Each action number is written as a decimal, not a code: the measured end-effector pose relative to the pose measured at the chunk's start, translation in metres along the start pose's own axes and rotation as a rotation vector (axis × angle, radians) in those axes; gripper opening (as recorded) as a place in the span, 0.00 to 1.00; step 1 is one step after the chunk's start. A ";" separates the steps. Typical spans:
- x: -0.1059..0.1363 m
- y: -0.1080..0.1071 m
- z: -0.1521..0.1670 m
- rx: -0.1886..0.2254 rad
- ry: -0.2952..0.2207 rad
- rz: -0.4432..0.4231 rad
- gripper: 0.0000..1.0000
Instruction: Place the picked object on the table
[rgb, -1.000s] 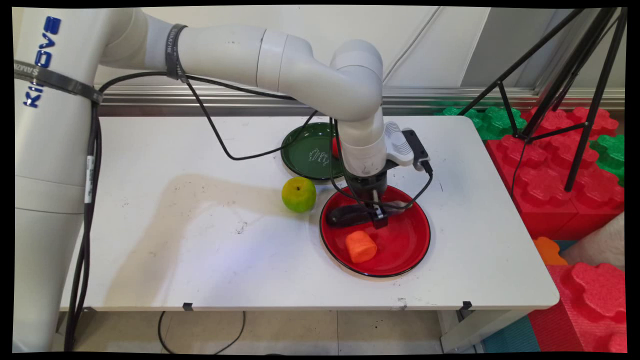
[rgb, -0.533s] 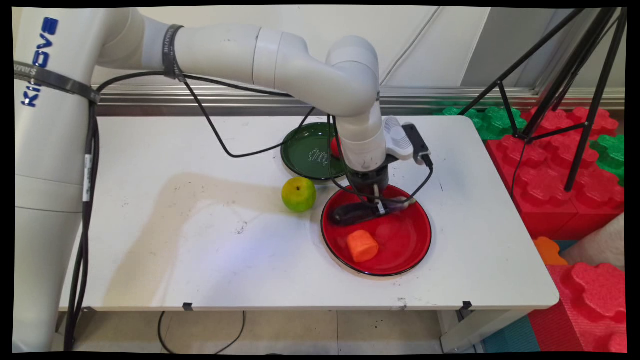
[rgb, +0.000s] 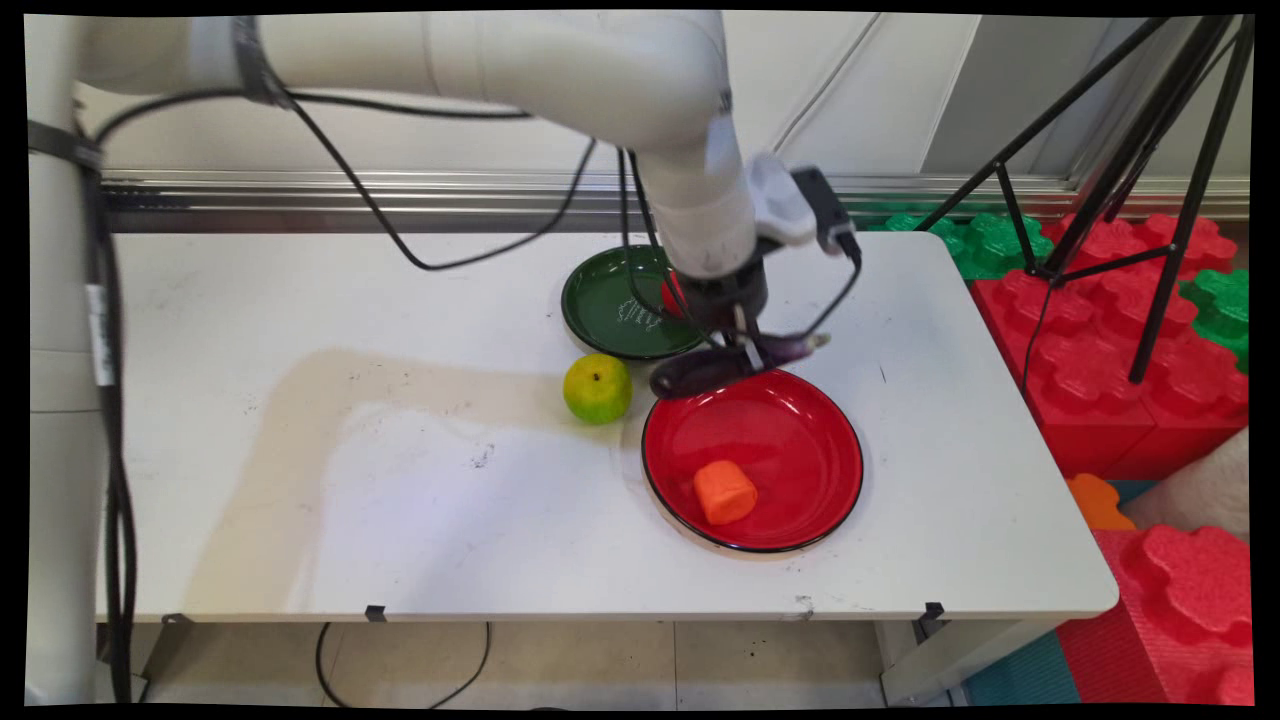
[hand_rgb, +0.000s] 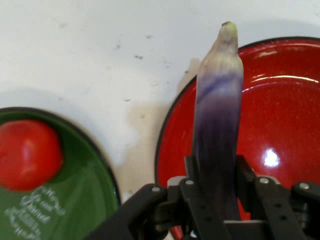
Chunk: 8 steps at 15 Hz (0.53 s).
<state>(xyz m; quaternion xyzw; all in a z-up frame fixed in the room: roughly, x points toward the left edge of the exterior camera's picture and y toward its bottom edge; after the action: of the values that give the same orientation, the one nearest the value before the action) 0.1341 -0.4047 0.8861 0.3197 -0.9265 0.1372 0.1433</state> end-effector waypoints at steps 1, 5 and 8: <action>-0.002 -0.002 -0.012 0.008 0.007 -0.009 0.00; -0.022 -0.015 -0.059 0.037 0.028 -0.055 0.00; -0.044 -0.026 -0.084 0.053 0.033 -0.105 0.00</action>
<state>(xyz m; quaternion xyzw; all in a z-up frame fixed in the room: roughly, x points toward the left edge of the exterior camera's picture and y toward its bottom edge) 0.1986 -0.3705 0.9524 0.3691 -0.9021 0.1591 0.1571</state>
